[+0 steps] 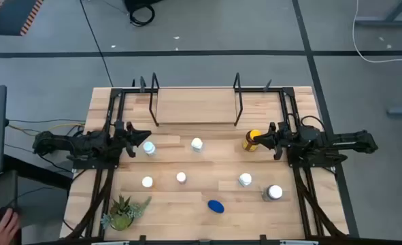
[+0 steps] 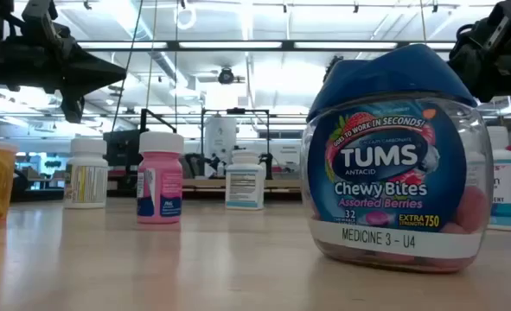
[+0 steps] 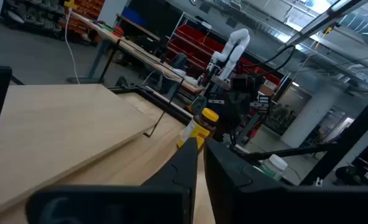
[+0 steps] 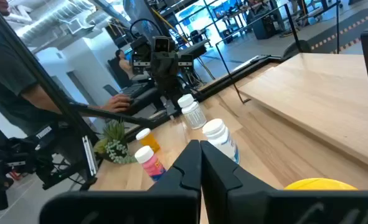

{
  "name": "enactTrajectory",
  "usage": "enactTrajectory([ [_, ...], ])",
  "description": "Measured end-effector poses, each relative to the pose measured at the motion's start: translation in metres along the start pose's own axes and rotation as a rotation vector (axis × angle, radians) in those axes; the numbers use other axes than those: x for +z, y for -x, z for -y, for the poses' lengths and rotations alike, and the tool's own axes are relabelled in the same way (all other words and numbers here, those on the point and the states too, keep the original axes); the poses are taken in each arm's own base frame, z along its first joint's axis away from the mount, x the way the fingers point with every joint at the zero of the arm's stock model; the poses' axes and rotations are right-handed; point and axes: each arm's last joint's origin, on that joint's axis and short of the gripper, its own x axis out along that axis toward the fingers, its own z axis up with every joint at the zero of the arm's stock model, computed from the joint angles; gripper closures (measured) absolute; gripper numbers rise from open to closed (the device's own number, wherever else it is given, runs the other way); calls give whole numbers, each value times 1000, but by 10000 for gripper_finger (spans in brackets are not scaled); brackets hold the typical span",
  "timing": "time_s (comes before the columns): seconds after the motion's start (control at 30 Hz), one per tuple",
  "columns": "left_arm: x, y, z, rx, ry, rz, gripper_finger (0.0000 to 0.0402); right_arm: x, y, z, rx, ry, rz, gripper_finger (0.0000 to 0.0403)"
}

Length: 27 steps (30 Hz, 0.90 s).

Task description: Pick and place medicine bottles onto shelf by color

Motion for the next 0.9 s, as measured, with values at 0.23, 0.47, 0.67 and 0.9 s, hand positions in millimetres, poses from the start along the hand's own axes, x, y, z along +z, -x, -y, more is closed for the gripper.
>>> enactTrajectory([
  [0.23,0,0,0,1,0,0,376,0,0,0,0,0,0,398],
  [0.47,0,0,0,0,0,0,368,0,0,0,0,0,0,398],
  [0.67,0,0,0,1,0,0,368,0,0,0,0,0,0,398],
  [0.9,0,0,0,0,0,0,376,0,0,0,0,0,0,398],
])
